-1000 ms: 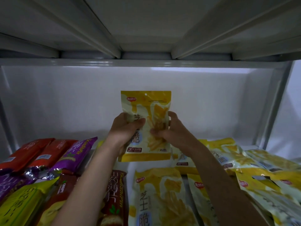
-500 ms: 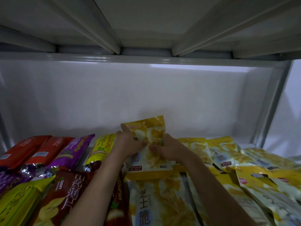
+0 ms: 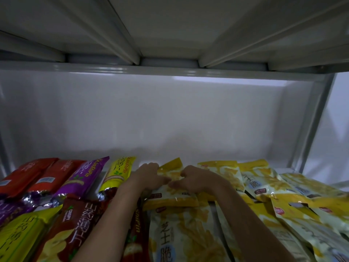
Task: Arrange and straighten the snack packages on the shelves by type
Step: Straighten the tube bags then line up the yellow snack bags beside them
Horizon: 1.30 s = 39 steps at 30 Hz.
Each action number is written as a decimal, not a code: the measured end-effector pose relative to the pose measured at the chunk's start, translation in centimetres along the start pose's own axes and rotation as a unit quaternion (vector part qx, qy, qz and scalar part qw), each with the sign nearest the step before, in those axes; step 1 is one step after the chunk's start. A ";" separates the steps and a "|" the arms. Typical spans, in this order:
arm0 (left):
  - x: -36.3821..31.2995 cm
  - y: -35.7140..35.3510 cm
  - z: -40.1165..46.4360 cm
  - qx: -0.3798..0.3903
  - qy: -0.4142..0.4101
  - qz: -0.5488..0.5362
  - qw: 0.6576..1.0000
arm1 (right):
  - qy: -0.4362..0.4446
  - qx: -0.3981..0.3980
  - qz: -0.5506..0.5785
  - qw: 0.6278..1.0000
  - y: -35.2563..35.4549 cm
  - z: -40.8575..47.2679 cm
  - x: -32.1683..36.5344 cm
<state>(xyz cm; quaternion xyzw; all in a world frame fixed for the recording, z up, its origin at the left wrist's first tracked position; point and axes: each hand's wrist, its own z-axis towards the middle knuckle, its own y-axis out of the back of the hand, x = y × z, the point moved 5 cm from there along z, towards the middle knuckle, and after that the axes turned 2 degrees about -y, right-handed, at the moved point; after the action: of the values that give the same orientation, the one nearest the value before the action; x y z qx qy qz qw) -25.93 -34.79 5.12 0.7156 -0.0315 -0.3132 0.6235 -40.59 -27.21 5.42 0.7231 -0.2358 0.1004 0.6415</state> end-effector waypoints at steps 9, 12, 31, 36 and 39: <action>-2.5 3.8 -2.2 -0.060 -0.046 -0.029 0.997 | 0.028 -0.085 0.053 0.995 9.0 -5.5 -0.7; -4.4 5.4 -3.3 -0.097 -0.070 -0.035 0.992 | 0.043 -0.140 0.087 0.985 11.8 -8.2 -1.8; -13.6 0.8 -4.8 -0.184 -0.137 -0.191 0.954 | -0.053 -0.166 0.140 0.975 10.6 -8.5 -11.7; -14.0 -1.8 -3.1 -0.132 -0.131 -0.167 0.968 | -0.100 -0.150 0.118 0.977 8.3 -5.7 -13.4; -14.2 -2.9 -2.0 -0.121 -0.120 -0.166 0.971 | -0.105 -0.149 0.099 0.978 8.2 -4.6 -13.8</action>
<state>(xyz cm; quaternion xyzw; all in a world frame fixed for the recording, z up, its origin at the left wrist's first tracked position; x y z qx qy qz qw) -37.37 -26.23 8.34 0.5871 0.0516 -0.4975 0.6365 -55.73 -20.33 7.12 0.5990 -0.3841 0.0507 0.7007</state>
